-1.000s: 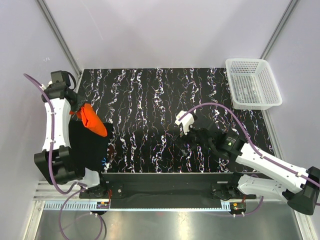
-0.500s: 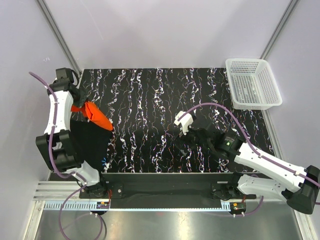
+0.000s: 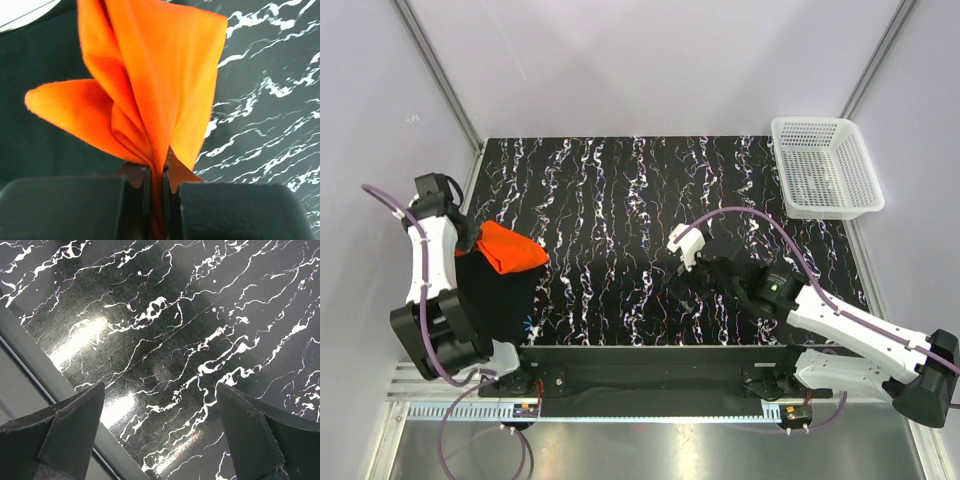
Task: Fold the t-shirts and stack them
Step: Neatly place the folded tshirt to the corner
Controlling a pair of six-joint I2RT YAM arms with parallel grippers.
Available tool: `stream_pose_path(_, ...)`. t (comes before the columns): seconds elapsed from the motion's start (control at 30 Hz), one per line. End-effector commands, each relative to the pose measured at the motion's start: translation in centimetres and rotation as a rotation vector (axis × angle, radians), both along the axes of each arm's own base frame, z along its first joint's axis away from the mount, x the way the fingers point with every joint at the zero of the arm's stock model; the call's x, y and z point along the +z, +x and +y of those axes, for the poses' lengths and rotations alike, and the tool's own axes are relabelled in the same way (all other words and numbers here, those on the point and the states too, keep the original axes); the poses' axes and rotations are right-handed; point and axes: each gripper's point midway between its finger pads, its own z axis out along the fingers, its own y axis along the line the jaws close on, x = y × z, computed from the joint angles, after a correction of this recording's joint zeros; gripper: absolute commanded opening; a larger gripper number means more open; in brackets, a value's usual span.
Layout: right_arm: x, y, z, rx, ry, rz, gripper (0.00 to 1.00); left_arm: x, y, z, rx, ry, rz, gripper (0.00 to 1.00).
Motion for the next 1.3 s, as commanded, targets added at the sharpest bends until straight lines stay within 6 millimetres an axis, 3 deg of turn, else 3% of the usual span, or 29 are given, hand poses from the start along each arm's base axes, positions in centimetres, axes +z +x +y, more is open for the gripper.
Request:
stream_pose_path(0.0, 0.2, -0.1, 0.7, 0.024, 0.033, -0.002, 1.0, 1.4, -1.5, 0.6, 0.023, 0.059, -0.047, 0.0)
stream_pose_path(0.2, 0.2, -0.3, 0.9, 0.035, 0.04, 0.005, 1.0, -0.4, -5.9, 1.5, 0.133, 0.06, 0.022, 0.0)
stream_pose_path(0.37, 0.3, -0.5, 1.1, 0.045, 0.048, 0.015, 1.0, -0.5, -8.5, 2.6, 0.208, 0.138, 0.06, 0.0)
stream_pose_path(0.7, -0.3, -0.7, 1.1, 0.055, 0.042, 0.029, 1.0, -5.1, -14.6, 2.3, 0.428, 0.072, 0.194, 0.0)
stream_pose_path(0.97, -0.5, -0.9, 0.9, 0.052, 0.042, 0.036, 1.0, -8.1, -16.6, 1.4, 0.521, -0.034, 0.287, 0.02)
stream_pose_path(1.0, -0.4, -0.9, 1.0, 0.052, 0.046, 0.033, 1.0, -8.5, -17.1, 1.3, 0.533, -0.044, 0.307, 0.06)
stream_pose_path(1.03, -0.4, -0.9, 0.9, 0.051, 0.044, 0.033, 1.0, -8.7, -17.3, 1.4, 0.531, -0.045, 0.317, 0.25)
stream_pose_path(1.07, -0.5, -0.9, 0.9, 0.051, 0.044, 0.033, 1.0, -8.9, -17.5, 1.3, 0.528, -0.047, 0.33, 0.37)
stream_pose_path(1.13, -0.6, -0.9, 0.8, 0.05, 0.043, 0.037, 1.0, -8.4, -17.4, 1.5, 0.516, -0.034, 0.321, 0.76)
stream_pose_path(1.17, -0.8, -1.0, 0.9, 0.054, 0.042, 0.04, 1.0, -7.5, -17.3, 1.6, 0.521, -0.017, 0.286, 0.88)
stream_pose_path(1.2, -0.8, -1.1, 0.9, 0.055, 0.044, 0.043, 1.0, -6.6, -16.8, 1.6, 0.513, -0.001, 0.249, 0.97)
stream_pose_path(1.27, -0.9, -1.3, 0.8, 0.056, 0.046, 0.049, 1.0, -4.4, -16.0, 1.2, 0.513, 0.038, 0.153, 0.99)
